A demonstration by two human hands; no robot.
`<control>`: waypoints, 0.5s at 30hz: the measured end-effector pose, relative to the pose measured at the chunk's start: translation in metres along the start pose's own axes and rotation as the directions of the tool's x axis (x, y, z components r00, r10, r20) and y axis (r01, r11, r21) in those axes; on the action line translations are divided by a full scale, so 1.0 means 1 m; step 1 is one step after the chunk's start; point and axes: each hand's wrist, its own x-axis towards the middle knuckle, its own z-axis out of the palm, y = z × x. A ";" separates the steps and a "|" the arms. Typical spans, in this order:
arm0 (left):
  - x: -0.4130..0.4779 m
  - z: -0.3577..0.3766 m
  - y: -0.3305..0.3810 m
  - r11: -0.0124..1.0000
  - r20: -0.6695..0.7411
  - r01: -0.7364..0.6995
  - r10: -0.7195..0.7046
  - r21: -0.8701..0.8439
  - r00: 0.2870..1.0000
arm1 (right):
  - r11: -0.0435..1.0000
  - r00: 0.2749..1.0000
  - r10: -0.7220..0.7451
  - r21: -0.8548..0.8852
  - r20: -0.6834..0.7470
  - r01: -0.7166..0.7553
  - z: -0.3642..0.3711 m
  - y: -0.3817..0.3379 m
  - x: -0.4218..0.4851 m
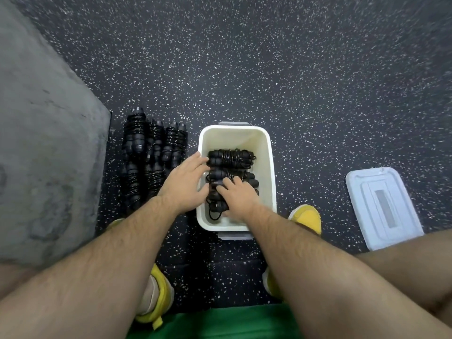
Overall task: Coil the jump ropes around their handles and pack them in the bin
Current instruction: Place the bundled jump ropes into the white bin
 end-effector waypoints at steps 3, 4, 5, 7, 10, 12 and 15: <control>0.000 0.000 0.000 1.000 0.005 0.010 -0.010 -0.013 1.000 | 1.000 0.999 0.022 0.018 0.048 -0.023 0.003 -0.002 -0.001; -0.001 0.001 0.000 1.000 0.007 0.013 -0.013 -0.011 1.000 | 1.000 0.998 0.023 0.015 0.058 -0.024 0.004 -0.003 -0.002; -0.001 0.001 0.000 1.000 0.010 0.018 -0.017 -0.010 1.000 | 1.000 0.998 0.023 0.004 0.063 -0.023 0.004 -0.003 -0.003; -0.002 0.002 0.000 1.000 0.014 0.029 -0.029 -0.010 0.999 | 1.000 0.998 0.012 -0.022 0.069 -0.011 0.001 -0.003 -0.004; -0.003 0.003 -0.001 1.000 0.028 0.023 -0.024 0.003 0.999 | 0.999 0.999 0.005 -0.050 0.042 -0.002 -0.005 -0.003 -0.002; -0.002 0.002 -0.003 1.000 0.057 0.010 -0.011 0.023 0.998 | 1.000 0.999 0.026 -0.016 0.030 -0.026 -0.007 0.000 0.002; -0.001 0.001 -0.006 0.999 0.074 0.005 -0.008 0.046 0.997 | 0.999 0.997 0.015 0.040 0.076 -0.018 -0.003 0.006 0.006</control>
